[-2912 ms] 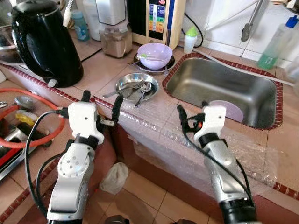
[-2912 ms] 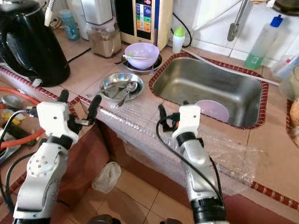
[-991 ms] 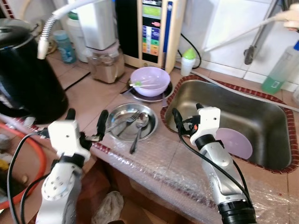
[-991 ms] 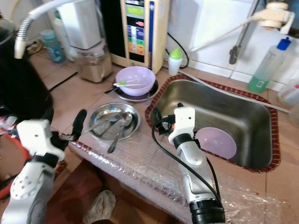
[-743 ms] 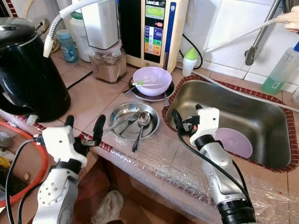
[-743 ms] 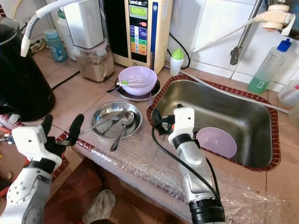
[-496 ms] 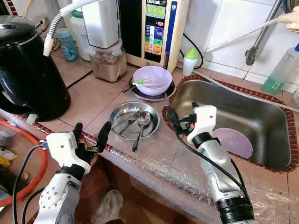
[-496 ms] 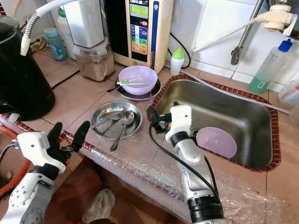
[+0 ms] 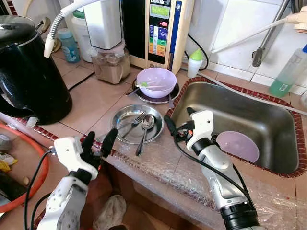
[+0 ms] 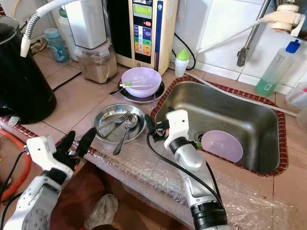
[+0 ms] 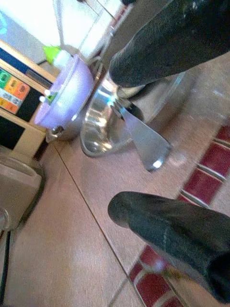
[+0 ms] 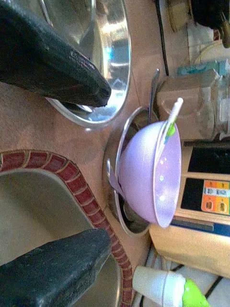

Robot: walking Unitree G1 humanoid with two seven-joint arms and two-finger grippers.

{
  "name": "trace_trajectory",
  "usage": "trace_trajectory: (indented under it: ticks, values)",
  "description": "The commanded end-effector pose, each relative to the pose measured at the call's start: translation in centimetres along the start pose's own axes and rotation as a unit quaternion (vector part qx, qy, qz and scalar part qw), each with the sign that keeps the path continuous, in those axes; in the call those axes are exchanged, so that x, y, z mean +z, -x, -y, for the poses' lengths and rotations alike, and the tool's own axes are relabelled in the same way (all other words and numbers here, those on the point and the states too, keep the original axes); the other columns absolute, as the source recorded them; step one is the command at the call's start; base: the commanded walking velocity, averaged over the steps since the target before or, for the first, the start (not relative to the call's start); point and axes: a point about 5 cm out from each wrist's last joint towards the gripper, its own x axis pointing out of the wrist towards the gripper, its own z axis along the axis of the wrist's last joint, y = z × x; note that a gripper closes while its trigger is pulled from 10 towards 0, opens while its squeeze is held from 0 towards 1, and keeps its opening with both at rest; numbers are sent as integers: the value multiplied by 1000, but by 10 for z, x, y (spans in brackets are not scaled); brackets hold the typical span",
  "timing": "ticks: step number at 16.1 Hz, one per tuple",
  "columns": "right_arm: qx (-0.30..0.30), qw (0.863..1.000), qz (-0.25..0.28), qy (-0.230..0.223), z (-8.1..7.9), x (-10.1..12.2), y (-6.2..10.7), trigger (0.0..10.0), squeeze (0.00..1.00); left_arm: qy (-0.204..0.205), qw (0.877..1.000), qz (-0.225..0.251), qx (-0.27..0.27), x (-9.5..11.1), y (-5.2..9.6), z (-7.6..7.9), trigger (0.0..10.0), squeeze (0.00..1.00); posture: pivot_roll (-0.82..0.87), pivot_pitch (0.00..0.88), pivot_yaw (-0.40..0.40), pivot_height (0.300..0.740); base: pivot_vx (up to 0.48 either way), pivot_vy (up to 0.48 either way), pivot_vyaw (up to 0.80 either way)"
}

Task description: Kitchen organization

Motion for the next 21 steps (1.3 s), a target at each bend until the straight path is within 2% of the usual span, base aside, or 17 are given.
trace_trajectory:
  ticks: [1,4,7,12,15,21]
  values:
    - [30,1000,-4,0,-6,-1,2,10000,0,16,1000,-6,-1,-3,-3,-1,0,0,47,0,1,740,0,0,0]
    - [107,994,-19,-17,-18,0,5,10000,0,43,999,-9,-5,-4,-11,1,0,0,33,0,1,740,0,0,0]
    - [140,989,-35,-16,-18,-5,13,10000,0,49,999,-13,-10,-7,-14,2,0,0,27,0,8,740,0,0,0]
    - [134,990,-34,-13,-17,-3,11,10000,0,66,998,-13,-10,-5,-22,0,0,0,24,0,22,740,0,0,0]
    - [147,988,-37,-14,-22,-5,15,10000,0,68,997,-16,-11,-5,-23,0,0,0,25,0,27,740,0,0,0]
    - [151,988,-40,-15,-20,-4,14,10000,0,81,996,-19,-12,-3,-24,-1,0,0,23,0,25,740,0,0,0]
